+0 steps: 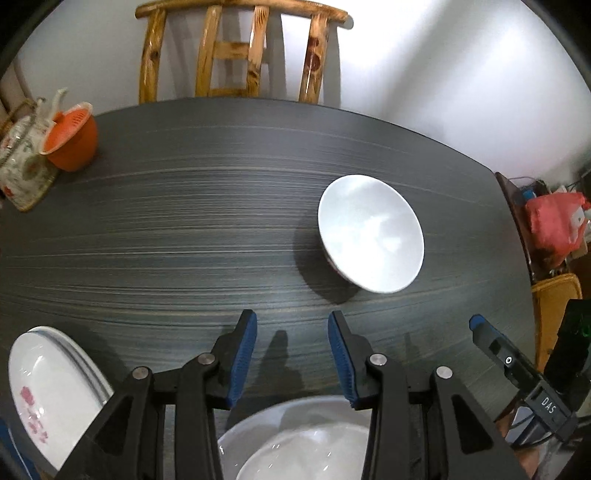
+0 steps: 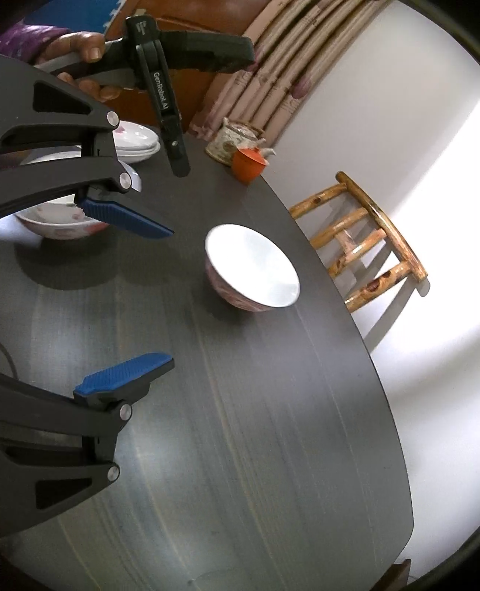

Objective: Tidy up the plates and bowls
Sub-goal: 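Move the right tool to the rim of the other pink-patterned bowl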

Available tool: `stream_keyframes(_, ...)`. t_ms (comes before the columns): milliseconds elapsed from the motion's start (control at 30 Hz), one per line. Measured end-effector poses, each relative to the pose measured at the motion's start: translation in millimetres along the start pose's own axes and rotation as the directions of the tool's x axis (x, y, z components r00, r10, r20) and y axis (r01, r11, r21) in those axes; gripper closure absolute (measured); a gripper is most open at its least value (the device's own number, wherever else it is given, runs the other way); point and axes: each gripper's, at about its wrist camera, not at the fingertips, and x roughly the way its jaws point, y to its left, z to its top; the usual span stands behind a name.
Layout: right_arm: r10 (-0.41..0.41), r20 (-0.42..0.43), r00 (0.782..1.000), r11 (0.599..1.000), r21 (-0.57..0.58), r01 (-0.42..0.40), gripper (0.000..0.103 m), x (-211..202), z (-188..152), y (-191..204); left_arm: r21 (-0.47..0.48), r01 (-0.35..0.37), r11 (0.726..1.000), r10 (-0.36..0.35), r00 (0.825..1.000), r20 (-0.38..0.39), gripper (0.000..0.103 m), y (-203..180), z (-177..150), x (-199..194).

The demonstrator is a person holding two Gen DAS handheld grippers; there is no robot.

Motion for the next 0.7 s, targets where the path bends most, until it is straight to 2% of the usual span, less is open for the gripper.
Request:
stream_keyframes(133, 0.003, 0.017, 1.000, 1.000, 0.011, -0.003, 0.040, 7.2, 17.2, 0.2, -0.031, 0.031, 0.999, -0.032, 0.999, -0.036, 0.062, 1.6, 15.1, 14.4)
stream_keyframes(333, 0.011, 0.004, 1.000, 1.000, 0.014, -0.011, 0.040, 21.4, 41.3, 0.6, -0.124, 0.106, 0.987, -0.120, 0.986, -0.117, 0.062, 15.0, 33.0, 37.0)
stream_keyframes(700, 0.014, -0.011, 1.000, 0.997, 0.071, -0.013, 0.039, 38.3, 55.0, -19.4, -0.223, 0.197, 0.955, -0.230, 0.965, -0.130, 0.057, 27.9, 43.1, 52.6)
